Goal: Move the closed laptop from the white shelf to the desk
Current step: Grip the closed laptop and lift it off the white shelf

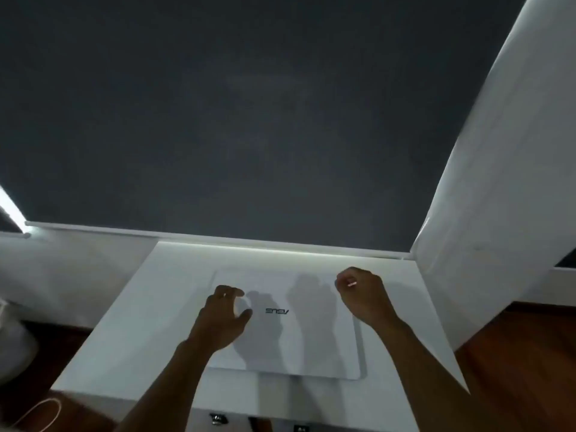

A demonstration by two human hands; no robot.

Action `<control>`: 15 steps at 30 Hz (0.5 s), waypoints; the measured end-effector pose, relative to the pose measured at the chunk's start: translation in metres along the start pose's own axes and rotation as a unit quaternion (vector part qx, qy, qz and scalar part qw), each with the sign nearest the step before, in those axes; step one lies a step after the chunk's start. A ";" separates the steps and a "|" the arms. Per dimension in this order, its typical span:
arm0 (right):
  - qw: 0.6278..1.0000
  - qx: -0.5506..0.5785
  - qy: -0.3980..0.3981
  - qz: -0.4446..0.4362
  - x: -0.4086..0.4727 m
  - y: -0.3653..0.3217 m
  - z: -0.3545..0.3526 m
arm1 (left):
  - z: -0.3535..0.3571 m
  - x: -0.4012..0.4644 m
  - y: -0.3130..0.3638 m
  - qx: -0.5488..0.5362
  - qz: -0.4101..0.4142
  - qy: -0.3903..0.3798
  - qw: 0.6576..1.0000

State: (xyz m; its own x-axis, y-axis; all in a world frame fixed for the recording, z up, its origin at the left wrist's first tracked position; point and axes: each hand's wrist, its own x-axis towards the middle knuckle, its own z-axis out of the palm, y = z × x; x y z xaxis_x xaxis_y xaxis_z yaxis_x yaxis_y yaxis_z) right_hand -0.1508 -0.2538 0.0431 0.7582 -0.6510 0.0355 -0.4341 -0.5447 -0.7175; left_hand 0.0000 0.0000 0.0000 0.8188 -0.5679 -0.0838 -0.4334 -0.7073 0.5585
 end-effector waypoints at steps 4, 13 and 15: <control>0.996 0.033 -0.001 0.085 -0.029 0.028 0.027 | 0.025 -0.014 -0.019 -0.008 -0.075 0.038 0.996; 0.975 0.086 -0.007 0.203 -0.047 0.049 0.059 | 0.041 -0.005 -0.027 -0.034 -0.212 0.077 0.974; 0.974 0.084 -0.005 0.210 -0.045 0.047 0.065 | 0.038 -0.001 -0.027 -0.030 -0.221 0.062 0.973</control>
State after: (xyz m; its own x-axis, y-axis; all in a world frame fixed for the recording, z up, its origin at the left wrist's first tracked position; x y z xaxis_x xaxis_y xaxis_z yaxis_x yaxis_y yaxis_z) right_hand -0.1736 -0.2155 -0.0371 0.5356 -0.7924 -0.2920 -0.6221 -0.1364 -0.7710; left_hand -0.0037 0.0038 -0.0467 0.9611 -0.1555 -0.2284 -0.0085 -0.8428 0.5382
